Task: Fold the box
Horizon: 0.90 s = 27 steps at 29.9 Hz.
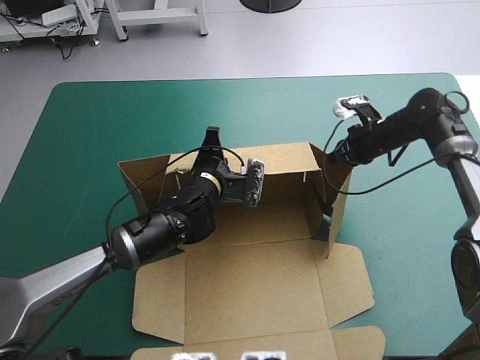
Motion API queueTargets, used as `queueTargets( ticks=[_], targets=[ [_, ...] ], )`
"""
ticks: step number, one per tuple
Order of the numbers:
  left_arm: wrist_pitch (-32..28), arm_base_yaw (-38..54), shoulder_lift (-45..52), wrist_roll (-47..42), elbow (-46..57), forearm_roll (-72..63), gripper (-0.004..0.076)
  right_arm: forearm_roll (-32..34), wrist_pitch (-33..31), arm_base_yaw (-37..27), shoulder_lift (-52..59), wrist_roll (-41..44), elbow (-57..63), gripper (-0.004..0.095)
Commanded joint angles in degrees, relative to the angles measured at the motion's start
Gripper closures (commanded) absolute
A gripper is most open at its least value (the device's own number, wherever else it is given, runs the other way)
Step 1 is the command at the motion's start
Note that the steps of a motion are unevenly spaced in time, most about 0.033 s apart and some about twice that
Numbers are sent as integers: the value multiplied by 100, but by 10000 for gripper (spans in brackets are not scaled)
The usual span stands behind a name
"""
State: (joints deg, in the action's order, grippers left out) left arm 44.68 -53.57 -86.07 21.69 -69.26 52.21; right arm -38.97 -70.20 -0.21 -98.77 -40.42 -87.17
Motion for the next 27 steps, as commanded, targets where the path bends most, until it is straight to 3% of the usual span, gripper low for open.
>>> queueTargets(
  ticks=[1, 7, 14, 24, 27],
  targets=[
    [22, -72, 155, 42, -48, -315, 734, -809, -170, -379, 545, -900, 743, 926],
    [10, -72, 188, 42, -48, -315, 734, -2563, -119, -851, 1013, -2741, 2274, 926],
    [41, -72, 188, 82, -48, -362, 734, -2766, 129, -869, 1447, -3578, 2969, 925],
    [17, -72, 188, 90, -48, -533, 734, -3087, 1129, -869, 2683, -4455, 3806, 925],
    [17, -72, 188, 167, -48, -533, 734, -3063, 1160, -869, 2842, -4479, 3986, 925]
  ],
)
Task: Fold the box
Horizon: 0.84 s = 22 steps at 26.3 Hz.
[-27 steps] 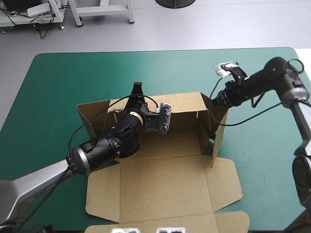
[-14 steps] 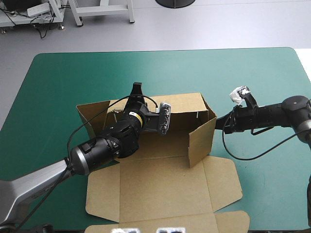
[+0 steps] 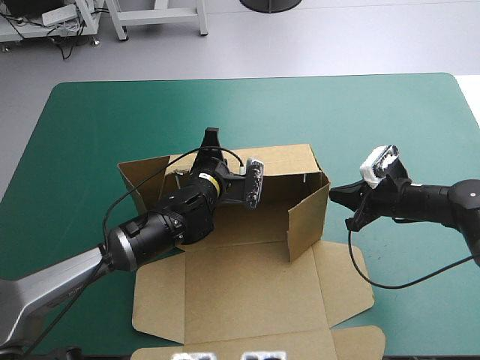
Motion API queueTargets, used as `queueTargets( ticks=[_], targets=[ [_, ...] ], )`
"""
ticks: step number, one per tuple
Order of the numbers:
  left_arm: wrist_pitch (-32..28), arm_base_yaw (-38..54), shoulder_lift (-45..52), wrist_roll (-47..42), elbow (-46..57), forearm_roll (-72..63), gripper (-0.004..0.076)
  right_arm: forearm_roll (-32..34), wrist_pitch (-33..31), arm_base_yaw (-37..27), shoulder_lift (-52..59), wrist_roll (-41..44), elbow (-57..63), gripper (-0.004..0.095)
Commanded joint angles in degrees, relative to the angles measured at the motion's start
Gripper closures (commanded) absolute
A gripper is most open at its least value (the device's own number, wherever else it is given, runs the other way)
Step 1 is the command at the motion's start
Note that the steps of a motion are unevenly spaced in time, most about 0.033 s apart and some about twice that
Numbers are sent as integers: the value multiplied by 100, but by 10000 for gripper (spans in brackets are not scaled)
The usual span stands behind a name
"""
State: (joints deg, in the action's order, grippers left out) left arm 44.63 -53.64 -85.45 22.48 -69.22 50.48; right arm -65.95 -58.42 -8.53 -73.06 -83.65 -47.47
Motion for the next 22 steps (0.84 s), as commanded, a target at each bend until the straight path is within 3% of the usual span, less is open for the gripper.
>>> queueTargets(
  ticks=[1, 4, 7, 12, 15, 19, 22],
  targets=[
    [22, -65, 126, 88, -53, -360, 734, -380, -46, -37, 283, -169, 50, 925],
    [22, -65, 126, 88, -53, -368, 734, -393, -216, -37, 257, -197, 68, 908],
    [22, -65, 126, 88, -53, -425, 734, -350, -328, -37, 257, -197, 68, 794],
    [12, -65, 126, 88, -53, -466, 734, -374, -376, -37, 257, -64, 68, 400],
    [12, -65, 126, 88, -53, -466, 734, -453, -476, -37, 257, -25, 68, 259],
    [12, -65, 126, 118, -53, -513, 734, -469, -359, 252, 257, -36, 68, 242],
    [25, -126, 126, 284, -53, -636, 734, -328, 353, 789, 257, 52, 68, 242]
  ],
)
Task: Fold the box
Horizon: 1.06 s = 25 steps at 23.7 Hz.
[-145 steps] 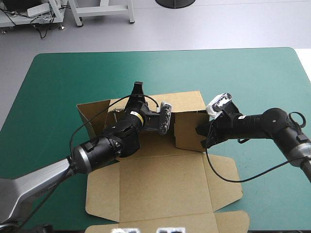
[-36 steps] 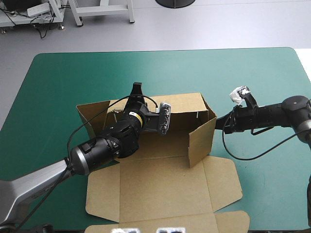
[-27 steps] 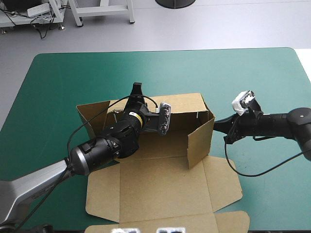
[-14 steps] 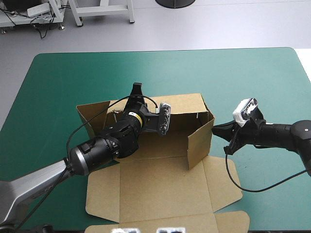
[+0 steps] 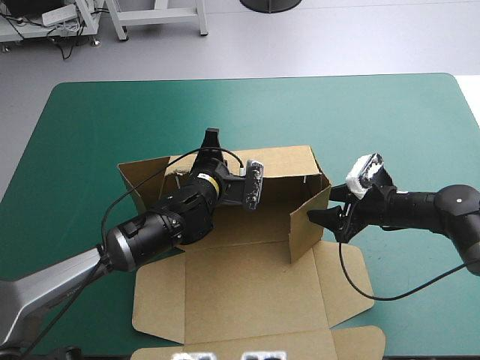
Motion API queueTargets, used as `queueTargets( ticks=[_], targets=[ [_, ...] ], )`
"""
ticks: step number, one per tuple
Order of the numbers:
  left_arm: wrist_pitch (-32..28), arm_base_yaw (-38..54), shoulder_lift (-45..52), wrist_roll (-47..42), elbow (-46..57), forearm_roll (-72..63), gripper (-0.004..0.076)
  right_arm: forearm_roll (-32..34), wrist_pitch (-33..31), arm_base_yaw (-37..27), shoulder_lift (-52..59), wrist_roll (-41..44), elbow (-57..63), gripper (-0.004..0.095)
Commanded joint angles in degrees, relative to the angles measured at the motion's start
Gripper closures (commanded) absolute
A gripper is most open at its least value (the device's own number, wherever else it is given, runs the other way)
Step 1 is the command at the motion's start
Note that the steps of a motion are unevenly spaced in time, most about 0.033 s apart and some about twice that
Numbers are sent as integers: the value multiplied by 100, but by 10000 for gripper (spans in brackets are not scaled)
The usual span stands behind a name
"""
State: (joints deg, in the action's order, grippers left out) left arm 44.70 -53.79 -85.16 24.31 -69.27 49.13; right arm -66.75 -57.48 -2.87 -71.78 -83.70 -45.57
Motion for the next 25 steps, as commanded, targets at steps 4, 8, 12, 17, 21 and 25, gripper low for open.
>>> queueTargets(
  ticks=[4, 8, 12, 17, 21, 25],
  targets=[
    [33, -169, 97, 100, -48, -482, 734, -401, 864, 737, 129, 241, -122, 242],
    [69, -169, 97, 100, -48, -593, 734, -437, 1670, 1173, 129, 688, -122, 246],
    [133, -169, 97, 183, -48, -762, 734, -509, 2075, 1286, 129, 1148, -122, 282],
    [199, -169, 97, 183, -48, -752, 734, -509, 2038, 1286, 129, 1458, -122, 413],
    [221, -169, 97, 183, -48, -743, 734, -509, 1717, 1286, 129, 1515, -122, 554],
    [221, -169, 97, 183, -48, -743, 734, -520, 1351, 1286, 129, 1421, -122, 817]
  ],
)
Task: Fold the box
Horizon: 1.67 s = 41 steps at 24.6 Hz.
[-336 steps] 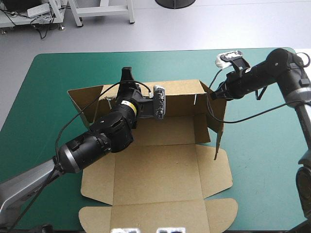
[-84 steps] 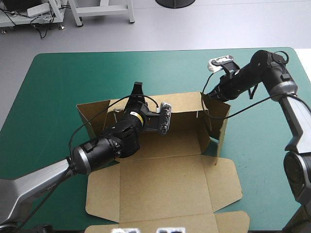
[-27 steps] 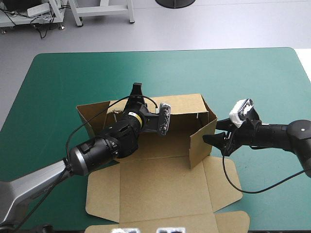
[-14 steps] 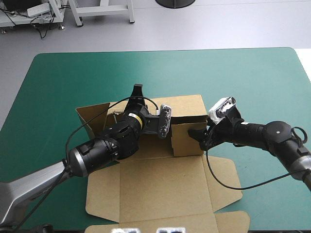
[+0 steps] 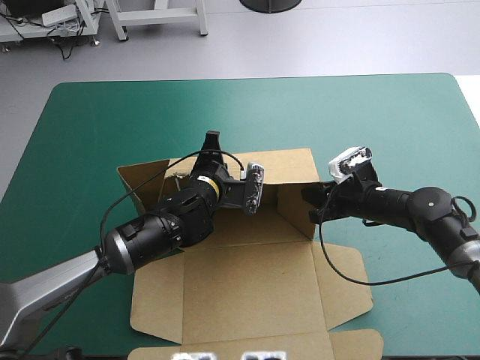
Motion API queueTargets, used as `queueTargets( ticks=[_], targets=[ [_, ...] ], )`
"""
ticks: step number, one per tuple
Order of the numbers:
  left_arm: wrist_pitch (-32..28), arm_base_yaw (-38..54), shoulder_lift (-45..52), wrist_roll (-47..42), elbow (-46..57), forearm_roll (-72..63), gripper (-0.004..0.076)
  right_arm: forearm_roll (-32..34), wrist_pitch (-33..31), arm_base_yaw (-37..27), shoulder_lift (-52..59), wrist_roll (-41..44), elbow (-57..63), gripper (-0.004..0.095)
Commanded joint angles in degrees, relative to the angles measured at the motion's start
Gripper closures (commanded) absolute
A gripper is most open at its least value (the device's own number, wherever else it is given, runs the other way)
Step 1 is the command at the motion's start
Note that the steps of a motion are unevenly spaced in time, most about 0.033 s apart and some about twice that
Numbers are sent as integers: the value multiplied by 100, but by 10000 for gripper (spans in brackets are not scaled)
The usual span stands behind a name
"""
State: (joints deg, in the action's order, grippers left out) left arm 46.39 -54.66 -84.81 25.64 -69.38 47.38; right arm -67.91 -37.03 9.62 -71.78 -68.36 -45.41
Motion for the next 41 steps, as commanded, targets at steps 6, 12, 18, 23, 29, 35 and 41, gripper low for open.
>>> queueTargets(
  ticks=[6, 12, 18, 23, 29, 35, 41],
  targets=[
    [66, -82, 61, 50, -37, -568, 734, -628, -932, 37, 129, -344, -139, 922],
    [238, -82, 165, 96, -37, -568, 722, -648, -919, 37, 129, -309, -139, 923],
    [415, -82, 721, 69, -232, -1088, 319, -648, -724, 37, 129, -111, -139, 923],
    [520, -105, 1192, 286, -232, -1767, 228, -668, -361, 37, 129, -57, -159, 922],
    [475, -743, 1784, 175, -232, -1893, 230, -668, 58, 37, 129, -57, -232, 923],
    [626, -1152, 2089, -627, -312, -2271, 231, 46, 68, 37, 129, 472, -513, 923],
    [1522, -1152, 2091, -1501, -969, -2090, 231, 1207, 134, 27, 129, 1360, -835, 923]
  ],
)
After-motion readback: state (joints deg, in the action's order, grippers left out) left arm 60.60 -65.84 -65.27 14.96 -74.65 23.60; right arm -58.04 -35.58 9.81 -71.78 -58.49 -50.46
